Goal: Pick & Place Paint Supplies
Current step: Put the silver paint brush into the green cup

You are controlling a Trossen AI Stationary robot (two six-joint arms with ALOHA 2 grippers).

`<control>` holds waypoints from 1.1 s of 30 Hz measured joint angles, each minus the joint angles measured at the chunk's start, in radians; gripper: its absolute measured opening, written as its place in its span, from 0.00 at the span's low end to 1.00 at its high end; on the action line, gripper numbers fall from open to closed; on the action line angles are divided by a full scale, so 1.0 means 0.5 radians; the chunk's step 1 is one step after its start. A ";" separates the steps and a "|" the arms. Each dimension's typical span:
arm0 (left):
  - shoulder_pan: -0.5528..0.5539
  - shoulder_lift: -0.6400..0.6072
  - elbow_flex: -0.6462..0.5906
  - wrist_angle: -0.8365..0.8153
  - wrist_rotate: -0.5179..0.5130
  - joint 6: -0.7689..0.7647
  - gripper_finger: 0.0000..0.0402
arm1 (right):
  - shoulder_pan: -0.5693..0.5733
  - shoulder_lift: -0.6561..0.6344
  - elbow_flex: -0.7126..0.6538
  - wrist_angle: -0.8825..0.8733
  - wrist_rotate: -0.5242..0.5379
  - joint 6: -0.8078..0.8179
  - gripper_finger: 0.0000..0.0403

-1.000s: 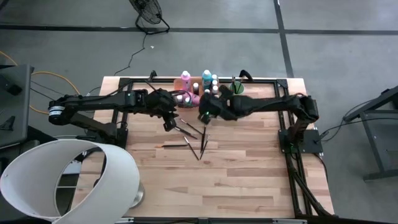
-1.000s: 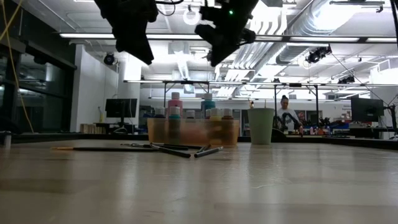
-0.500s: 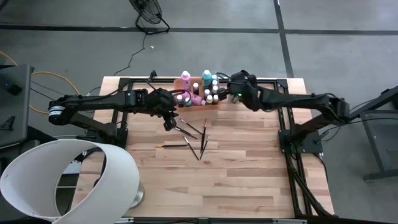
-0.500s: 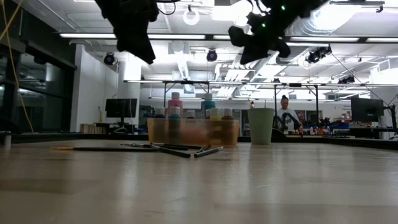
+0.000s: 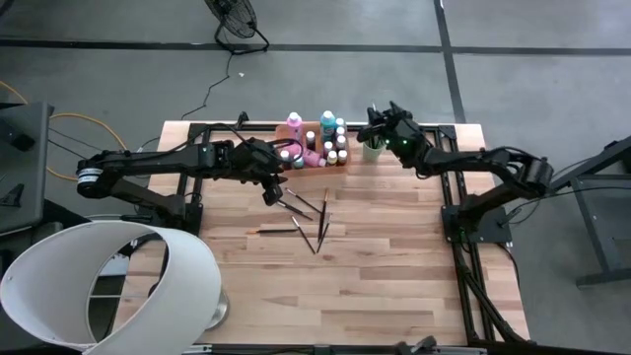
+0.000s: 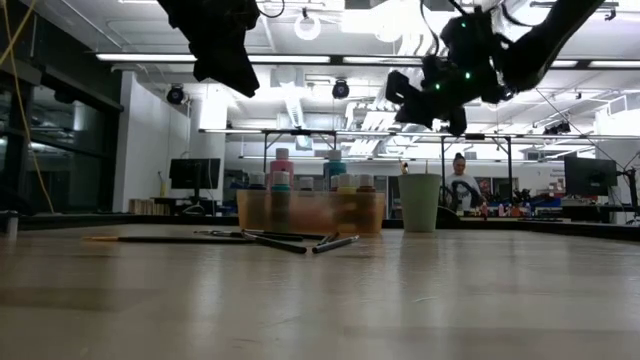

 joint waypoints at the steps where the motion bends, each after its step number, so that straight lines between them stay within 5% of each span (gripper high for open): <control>1: 0.000 0.000 0.000 0.000 0.000 0.000 0.33 | -0.036 0.023 -0.021 0.061 -0.036 0.002 0.01; 8: 0.000 0.000 0.000 0.000 0.001 0.000 0.33 | -0.175 0.298 -0.051 0.509 -0.243 0.011 0.01; 15: 0.000 0.001 0.000 0.000 0.001 0.000 0.33 | -0.227 0.586 -0.050 0.861 -0.235 0.011 0.01; 33: 0.000 0.002 -0.002 -0.001 0.001 -0.001 0.33 | -0.253 0.690 -0.048 0.974 -0.235 -0.102 0.03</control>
